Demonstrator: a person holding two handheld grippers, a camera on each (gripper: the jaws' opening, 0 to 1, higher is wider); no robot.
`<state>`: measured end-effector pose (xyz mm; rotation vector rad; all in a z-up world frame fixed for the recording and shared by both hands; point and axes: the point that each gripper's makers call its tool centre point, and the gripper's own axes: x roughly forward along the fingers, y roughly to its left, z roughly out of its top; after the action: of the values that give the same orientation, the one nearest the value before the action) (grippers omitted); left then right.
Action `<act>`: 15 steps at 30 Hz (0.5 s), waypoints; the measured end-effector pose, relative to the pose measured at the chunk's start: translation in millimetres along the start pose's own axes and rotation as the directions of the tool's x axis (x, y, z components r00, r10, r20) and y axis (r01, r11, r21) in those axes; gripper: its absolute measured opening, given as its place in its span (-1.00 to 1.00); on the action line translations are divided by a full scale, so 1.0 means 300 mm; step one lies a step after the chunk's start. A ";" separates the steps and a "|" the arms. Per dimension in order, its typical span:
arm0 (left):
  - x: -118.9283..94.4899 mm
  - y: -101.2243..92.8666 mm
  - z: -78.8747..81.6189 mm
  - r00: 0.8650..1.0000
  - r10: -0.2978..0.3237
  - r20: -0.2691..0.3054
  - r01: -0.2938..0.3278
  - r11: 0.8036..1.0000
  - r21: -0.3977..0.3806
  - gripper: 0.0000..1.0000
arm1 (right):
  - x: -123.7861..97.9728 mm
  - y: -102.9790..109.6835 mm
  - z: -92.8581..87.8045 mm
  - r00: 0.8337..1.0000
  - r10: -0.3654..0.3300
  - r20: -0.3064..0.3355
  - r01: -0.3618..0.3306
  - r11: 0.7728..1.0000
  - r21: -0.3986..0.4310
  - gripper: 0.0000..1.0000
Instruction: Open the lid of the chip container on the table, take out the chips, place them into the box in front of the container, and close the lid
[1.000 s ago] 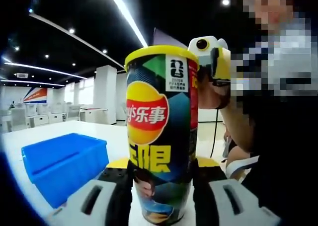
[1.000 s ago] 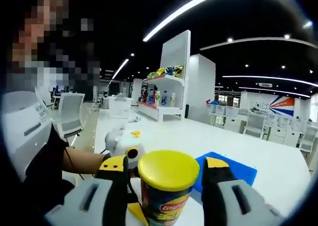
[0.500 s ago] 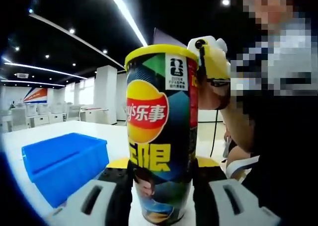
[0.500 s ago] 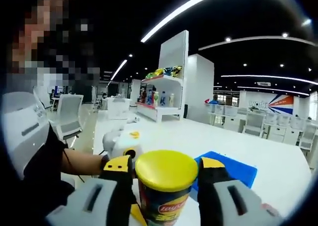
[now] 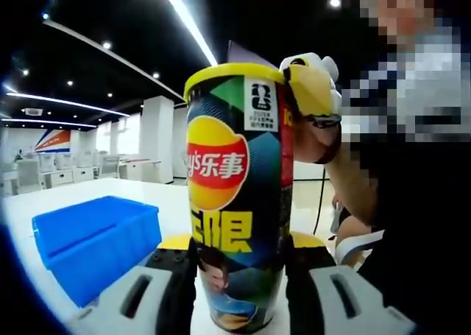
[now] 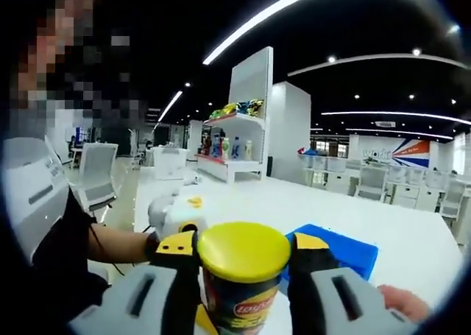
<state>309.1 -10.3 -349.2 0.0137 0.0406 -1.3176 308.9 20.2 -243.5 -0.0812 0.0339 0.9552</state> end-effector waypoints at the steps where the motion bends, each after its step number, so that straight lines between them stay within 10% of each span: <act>1: 0.000 0.000 -0.001 1.000 0.000 0.000 0.000 1.000 -0.001 -0.03 | -0.001 -0.001 -0.001 1.000 -0.003 -0.002 0.003 1.000 0.011 -0.19; 15: 0.000 -0.002 -0.008 1.000 0.000 -0.013 0.000 1.000 0.008 -0.03 | -0.010 -0.008 -0.002 1.000 0.002 0.007 -0.003 0.988 0.155 -0.24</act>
<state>308.5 -10.2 -351.6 0.0295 0.0467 -1.3176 309.3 16.3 -243.8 0.0657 0.1025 0.9524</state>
